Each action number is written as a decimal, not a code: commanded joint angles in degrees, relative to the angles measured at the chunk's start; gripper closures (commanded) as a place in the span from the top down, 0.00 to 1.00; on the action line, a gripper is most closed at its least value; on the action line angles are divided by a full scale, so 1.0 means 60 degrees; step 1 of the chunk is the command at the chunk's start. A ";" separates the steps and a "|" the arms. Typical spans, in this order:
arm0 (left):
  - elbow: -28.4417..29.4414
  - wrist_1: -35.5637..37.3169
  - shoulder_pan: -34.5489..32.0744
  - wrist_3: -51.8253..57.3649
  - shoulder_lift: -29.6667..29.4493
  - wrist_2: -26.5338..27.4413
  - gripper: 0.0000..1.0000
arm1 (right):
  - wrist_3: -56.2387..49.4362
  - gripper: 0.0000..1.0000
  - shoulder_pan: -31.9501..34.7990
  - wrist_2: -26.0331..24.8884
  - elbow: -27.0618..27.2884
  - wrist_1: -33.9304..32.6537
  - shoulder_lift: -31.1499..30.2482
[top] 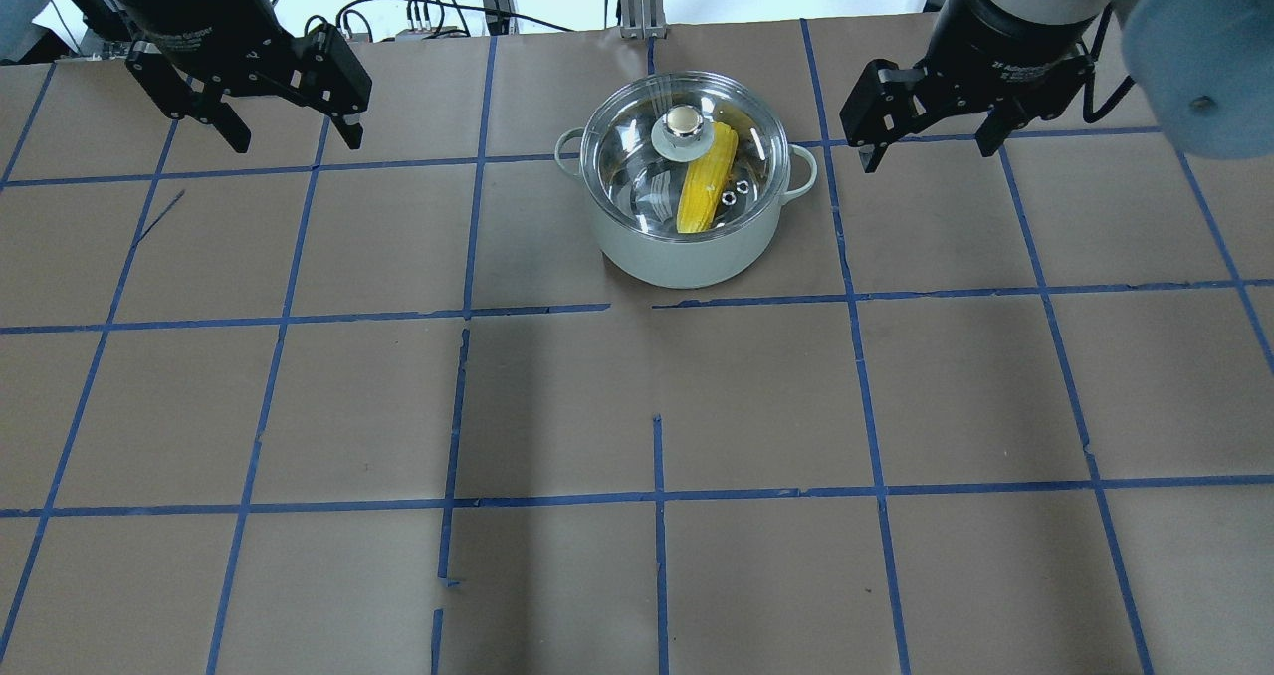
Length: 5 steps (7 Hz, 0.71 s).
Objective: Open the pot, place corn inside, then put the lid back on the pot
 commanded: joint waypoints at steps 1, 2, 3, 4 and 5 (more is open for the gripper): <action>0.0017 0.0000 -0.0005 0.0000 -0.0010 -0.0001 1.00 | 0.0075 0.99 0.0034 -0.0062 -0.0541 0.0928 -0.0053; 0.0017 0.0029 -0.0005 0.0000 -0.0024 -0.0001 1.00 | 0.0089 0.99 0.0034 -0.0048 -0.0558 0.0844 -0.0053; 0.0046 0.0044 0.0009 0.0000 -0.0038 0.0014 1.00 | 0.0060 0.99 0.0048 -0.0105 -0.0573 0.0742 -0.0038; -0.0012 0.0044 0.0009 0.0000 -0.0039 0.0014 1.00 | 0.0002 0.99 0.0034 -0.0120 -0.0587 0.0524 0.0121; 0.0002 0.0058 0.0009 0.0000 0.0019 -0.0001 1.00 | 0.0045 0.99 0.0034 -0.0280 -0.0573 0.0521 0.0152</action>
